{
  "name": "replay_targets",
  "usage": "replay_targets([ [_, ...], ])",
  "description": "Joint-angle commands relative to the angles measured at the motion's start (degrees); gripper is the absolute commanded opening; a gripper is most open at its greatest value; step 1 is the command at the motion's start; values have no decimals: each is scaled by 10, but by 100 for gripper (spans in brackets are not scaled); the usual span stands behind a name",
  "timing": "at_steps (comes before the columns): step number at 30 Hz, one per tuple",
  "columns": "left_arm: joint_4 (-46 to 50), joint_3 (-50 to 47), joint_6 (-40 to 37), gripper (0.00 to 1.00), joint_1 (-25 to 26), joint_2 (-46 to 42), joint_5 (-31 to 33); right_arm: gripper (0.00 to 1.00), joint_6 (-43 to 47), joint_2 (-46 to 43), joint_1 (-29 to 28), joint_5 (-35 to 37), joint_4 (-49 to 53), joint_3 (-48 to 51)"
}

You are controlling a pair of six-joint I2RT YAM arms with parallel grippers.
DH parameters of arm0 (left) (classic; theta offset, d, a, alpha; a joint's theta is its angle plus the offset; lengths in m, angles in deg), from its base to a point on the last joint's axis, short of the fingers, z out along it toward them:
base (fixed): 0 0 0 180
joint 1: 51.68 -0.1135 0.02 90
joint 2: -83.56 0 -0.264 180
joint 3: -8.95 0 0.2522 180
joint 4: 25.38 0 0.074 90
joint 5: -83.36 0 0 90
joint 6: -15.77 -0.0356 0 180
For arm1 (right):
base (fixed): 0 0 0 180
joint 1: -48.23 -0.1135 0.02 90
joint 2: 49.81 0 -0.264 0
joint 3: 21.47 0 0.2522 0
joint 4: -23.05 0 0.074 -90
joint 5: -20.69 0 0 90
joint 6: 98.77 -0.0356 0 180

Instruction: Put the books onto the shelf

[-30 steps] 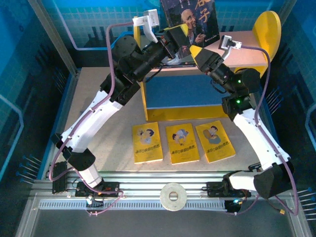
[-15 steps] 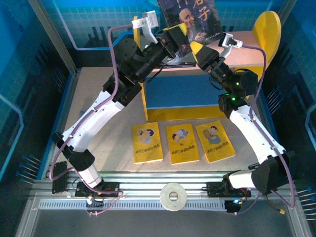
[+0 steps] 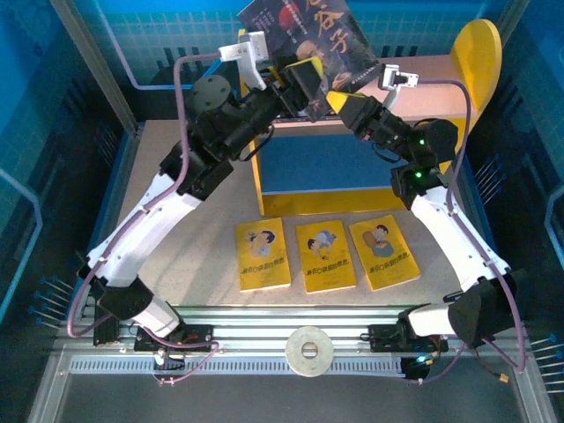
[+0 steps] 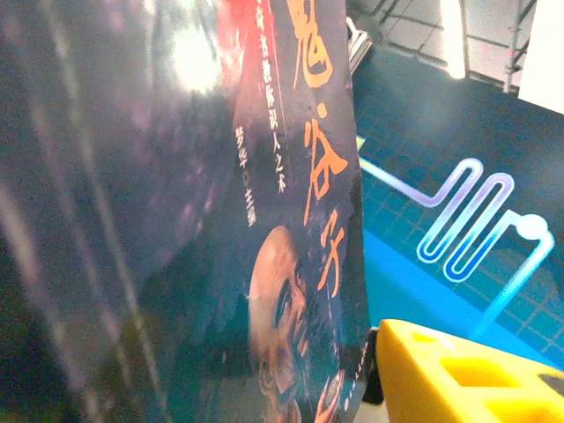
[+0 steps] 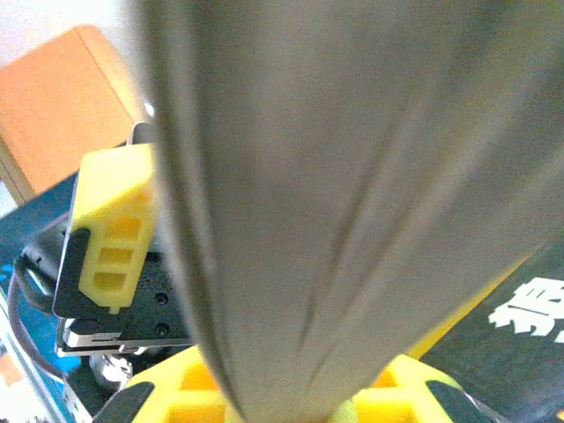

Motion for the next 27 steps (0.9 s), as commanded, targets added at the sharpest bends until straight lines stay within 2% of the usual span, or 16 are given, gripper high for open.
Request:
replay_targets([
  [1, 58, -17, -47, 62, 2, -62, 8, 3, 78, -30, 15, -74, 52, -38],
  [4, 131, -27, -76, 62, -6, -97, 0, 3, 134, -47, 24, -117, 120, -52],
  [9, 235, -31, -113, 66, -22, -154, -15, 3, 222, -66, 35, -189, 239, -69],
  [13, 304, -31, -143, 69, -31, -188, -49, 3, 274, -83, 36, -215, 324, -62],
  [18, 355, -22, -168, 71, -37, -199, -114, 3, 277, -94, 35, -238, 328, -30],
  [21, 398, -1, -184, 72, -38, -186, -119, 3, 283, -95, 31, -252, 337, -18],
  [27, 433, 5, -197, 72, -47, -166, -123, 4, 347, -94, 13, -280, 420, -25],
])
